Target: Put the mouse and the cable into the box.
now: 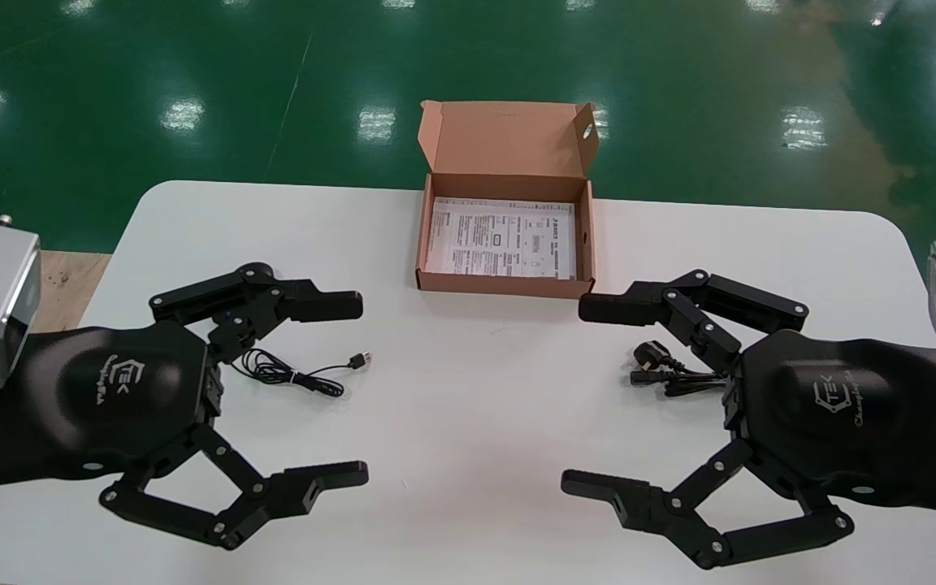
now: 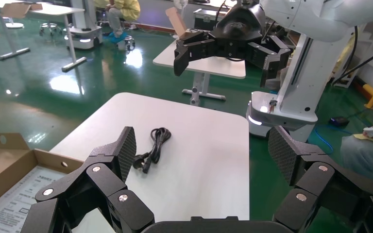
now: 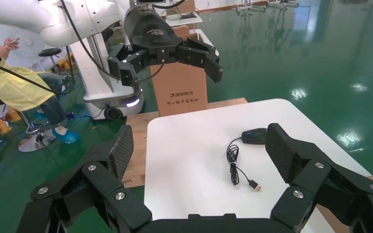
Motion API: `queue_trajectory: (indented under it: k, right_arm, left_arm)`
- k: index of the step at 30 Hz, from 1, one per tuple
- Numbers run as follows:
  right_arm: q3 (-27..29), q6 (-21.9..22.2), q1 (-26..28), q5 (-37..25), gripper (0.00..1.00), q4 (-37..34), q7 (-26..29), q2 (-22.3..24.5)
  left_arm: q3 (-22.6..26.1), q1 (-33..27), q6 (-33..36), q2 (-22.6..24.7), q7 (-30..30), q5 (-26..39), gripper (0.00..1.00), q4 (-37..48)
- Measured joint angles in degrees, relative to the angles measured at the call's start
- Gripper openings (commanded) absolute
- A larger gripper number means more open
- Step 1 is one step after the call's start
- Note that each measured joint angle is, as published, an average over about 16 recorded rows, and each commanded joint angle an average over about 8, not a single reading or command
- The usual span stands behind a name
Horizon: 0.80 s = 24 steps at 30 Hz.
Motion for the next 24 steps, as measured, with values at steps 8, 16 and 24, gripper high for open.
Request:
queue_trajectory:
  k: [8,16,24]
  right_arm:
    - [0.0,0.0,0.0,0.0,1.00,0.0,0.0,0.0]
    - [0.0,0.0,0.0,0.0,1.00,0.0,0.0,0.0]
    - [0.0,-0.1,0.1,-0.2,1.00,0.1,-0.2,0.1]
  left_arm:
    - [0.0,0.0,0.0,0.0,0.0,0.0,1.00,0.0]
    - [0.0,0.0,0.0,0.0,0.0,0.0,1.00,0.0]
    - [0.5,-0.5,0.5,-0.1,-0.3,0.8,1.00,-0.3]
